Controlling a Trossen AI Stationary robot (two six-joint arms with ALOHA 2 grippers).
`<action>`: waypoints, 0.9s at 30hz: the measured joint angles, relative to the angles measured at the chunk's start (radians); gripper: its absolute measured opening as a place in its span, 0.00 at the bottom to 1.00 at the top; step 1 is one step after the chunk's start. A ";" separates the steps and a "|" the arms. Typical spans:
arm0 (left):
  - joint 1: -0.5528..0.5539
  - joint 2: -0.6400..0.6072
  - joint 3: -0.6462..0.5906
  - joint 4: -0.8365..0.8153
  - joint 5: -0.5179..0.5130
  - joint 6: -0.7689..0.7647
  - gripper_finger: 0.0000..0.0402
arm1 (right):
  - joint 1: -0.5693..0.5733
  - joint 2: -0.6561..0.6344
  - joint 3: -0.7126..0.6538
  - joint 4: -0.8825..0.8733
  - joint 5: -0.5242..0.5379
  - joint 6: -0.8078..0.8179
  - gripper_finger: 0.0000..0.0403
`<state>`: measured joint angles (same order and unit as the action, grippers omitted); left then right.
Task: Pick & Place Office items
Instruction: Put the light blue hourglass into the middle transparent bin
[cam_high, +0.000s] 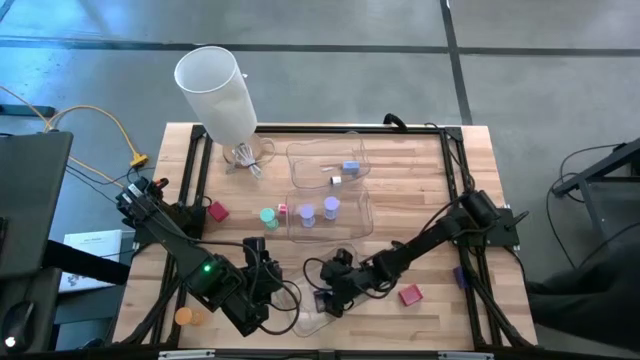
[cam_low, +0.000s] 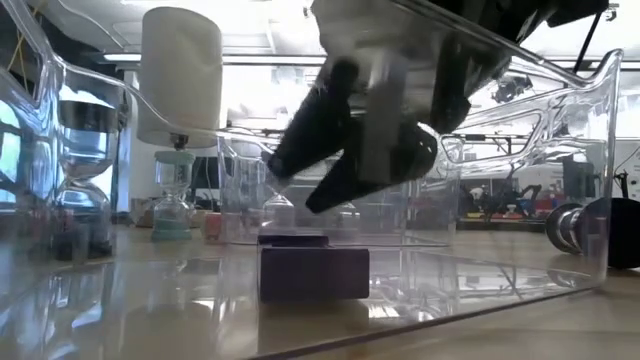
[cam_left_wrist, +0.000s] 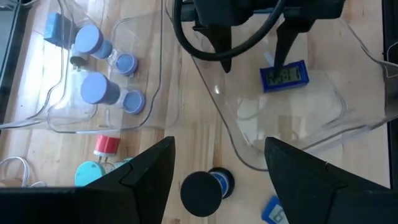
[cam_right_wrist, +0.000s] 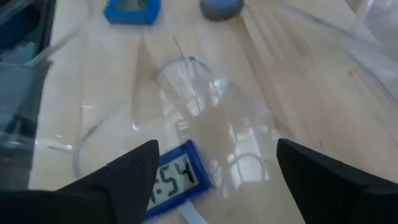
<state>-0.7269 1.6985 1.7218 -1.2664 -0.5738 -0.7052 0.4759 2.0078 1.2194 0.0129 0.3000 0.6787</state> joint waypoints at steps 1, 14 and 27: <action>0.000 0.000 0.000 0.000 0.000 0.000 0.59 | 0.001 -0.005 0.000 0.001 0.001 -0.003 0.77; 0.000 0.000 0.000 0.000 0.000 0.024 0.59 | 0.036 -0.154 0.000 0.002 0.042 -0.120 0.71; -0.020 0.000 0.000 -0.005 0.018 0.037 0.59 | 0.083 -0.295 0.000 -0.026 0.093 -0.316 0.59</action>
<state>-0.7469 1.6985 1.7218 -1.2713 -0.5555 -0.6685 0.5591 1.7132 1.2194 -0.0132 0.3931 0.3628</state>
